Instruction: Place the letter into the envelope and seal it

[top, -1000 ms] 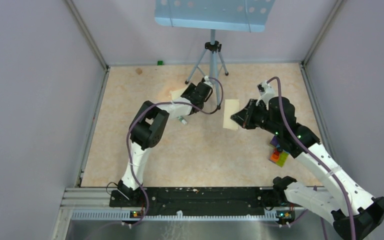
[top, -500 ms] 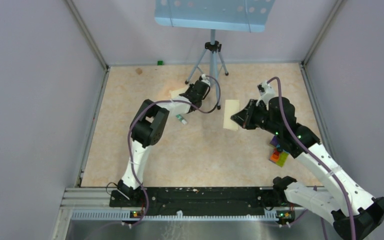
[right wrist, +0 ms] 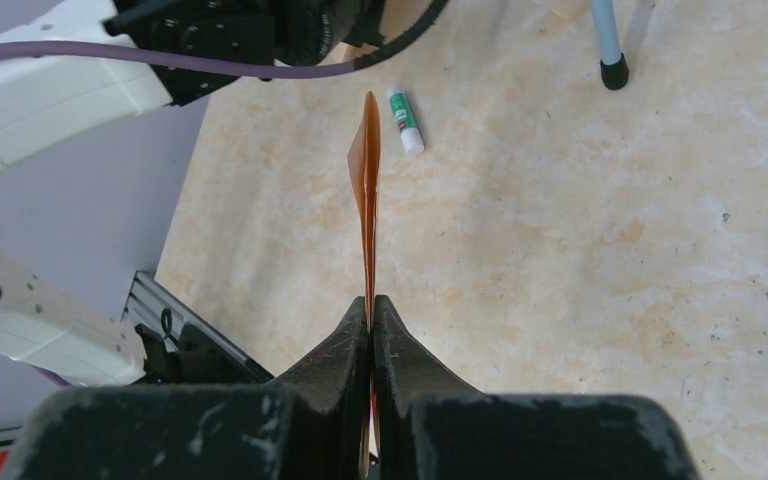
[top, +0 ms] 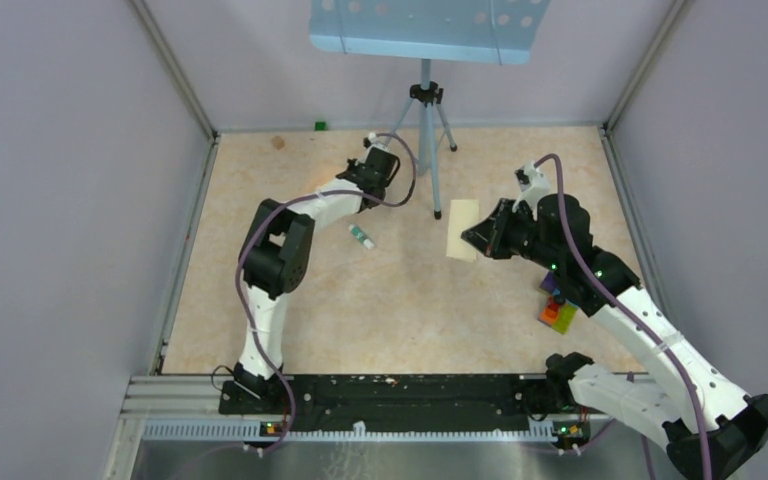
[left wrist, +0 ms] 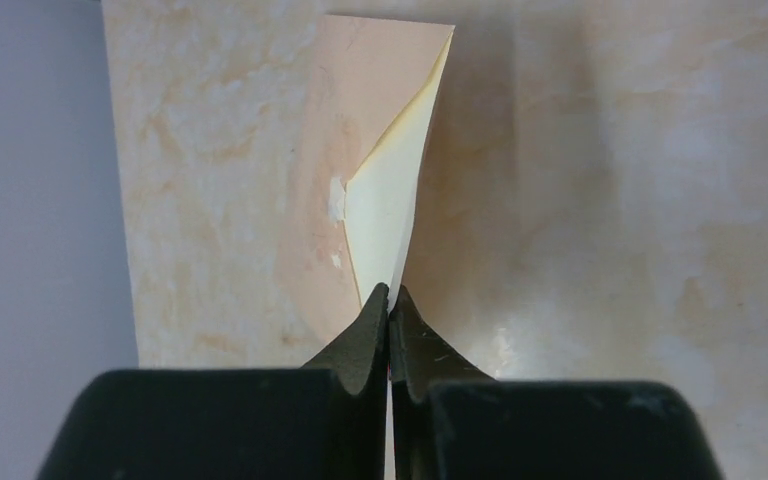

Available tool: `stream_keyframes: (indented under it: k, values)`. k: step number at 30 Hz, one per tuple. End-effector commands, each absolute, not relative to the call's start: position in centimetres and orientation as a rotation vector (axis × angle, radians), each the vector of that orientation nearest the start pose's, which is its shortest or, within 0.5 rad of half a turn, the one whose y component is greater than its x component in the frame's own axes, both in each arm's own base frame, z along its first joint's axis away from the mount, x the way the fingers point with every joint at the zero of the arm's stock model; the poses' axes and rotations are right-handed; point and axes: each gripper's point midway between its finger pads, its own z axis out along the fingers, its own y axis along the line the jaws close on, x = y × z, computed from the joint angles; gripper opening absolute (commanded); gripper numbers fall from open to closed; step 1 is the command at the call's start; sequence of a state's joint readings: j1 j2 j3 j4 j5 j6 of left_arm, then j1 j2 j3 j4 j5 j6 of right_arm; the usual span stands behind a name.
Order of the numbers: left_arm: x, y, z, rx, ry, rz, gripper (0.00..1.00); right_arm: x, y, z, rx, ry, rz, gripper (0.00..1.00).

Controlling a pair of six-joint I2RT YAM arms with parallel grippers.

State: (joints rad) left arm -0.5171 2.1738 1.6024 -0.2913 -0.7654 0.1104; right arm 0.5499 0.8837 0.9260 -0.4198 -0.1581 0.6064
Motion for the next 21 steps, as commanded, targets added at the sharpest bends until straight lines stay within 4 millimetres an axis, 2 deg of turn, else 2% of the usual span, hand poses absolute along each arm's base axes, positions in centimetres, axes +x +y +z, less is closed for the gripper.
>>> stream_keyframes:
  k: [1, 5, 12, 16, 21]
  values:
    - [46.0, -11.2, 11.1, 0.133, 2.273, 0.72, 0.0, 23.5, 20.7, 28.9, -0.06, 1.983, 0.936, 0.0]
    - [41.5, -10.0, 10.7, 0.024, 2.381, 0.659, 0.0, 23.3, 20.5, 28.4, -0.064, 1.991, 0.926, 0.0]
    - [31.6, -10.6, 9.5, -0.108, 2.626, 0.372, 0.0, 23.3, 20.8, 27.4, -0.1, 2.014, 0.918, 0.0]
    - [26.2, -13.3, 9.9, -0.116, 2.69, 0.143, 0.0, 23.3, 20.7, 26.8, -0.114, 2.027, 0.9, 0.0]
    - [20.6, -18.9, 9.7, -0.171, 2.758, -0.156, 0.0, 23.2, 20.5, 26.3, -0.123, 2.042, 0.881, 0.0]
